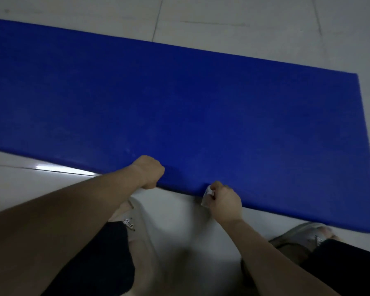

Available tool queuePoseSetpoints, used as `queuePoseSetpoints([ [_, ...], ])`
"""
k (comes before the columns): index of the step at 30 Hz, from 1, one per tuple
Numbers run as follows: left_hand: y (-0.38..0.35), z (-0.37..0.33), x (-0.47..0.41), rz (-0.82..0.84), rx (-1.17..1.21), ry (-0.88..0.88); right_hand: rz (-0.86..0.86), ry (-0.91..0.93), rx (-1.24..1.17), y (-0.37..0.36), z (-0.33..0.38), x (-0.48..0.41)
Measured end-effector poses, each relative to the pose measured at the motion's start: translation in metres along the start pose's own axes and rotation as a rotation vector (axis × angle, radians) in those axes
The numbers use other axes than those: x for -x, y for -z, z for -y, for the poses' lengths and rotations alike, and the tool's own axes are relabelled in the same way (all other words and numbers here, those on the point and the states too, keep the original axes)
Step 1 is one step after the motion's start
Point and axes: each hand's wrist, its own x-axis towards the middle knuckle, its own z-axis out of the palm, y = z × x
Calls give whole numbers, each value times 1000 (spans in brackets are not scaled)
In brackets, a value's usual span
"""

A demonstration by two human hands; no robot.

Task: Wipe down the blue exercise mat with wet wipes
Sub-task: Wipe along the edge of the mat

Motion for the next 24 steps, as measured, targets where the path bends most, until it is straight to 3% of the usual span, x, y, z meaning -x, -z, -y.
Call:
queuePoseSetpoints([
  [3,-2,10,-4,57,116,93,43,112,85,-10,29,-15],
  [6,0,2,-25,-110,448,100,-12,141,42,-20,52,-31],
  [9,5,-19,-44,-99,692,101,-24,109,47,-22,51,-36],
  [13,9,-24,-52,20,603,101,-25,31,112,-7,7,-28],
  [18,19,-26,-53,100,602,105,-161,-137,156,20,-72,1],
  [21,18,-28,-52,80,559,125,-135,-178,164,27,-73,5],
  [24,19,-29,-54,70,532,135,-102,-149,2,20,-33,1],
])
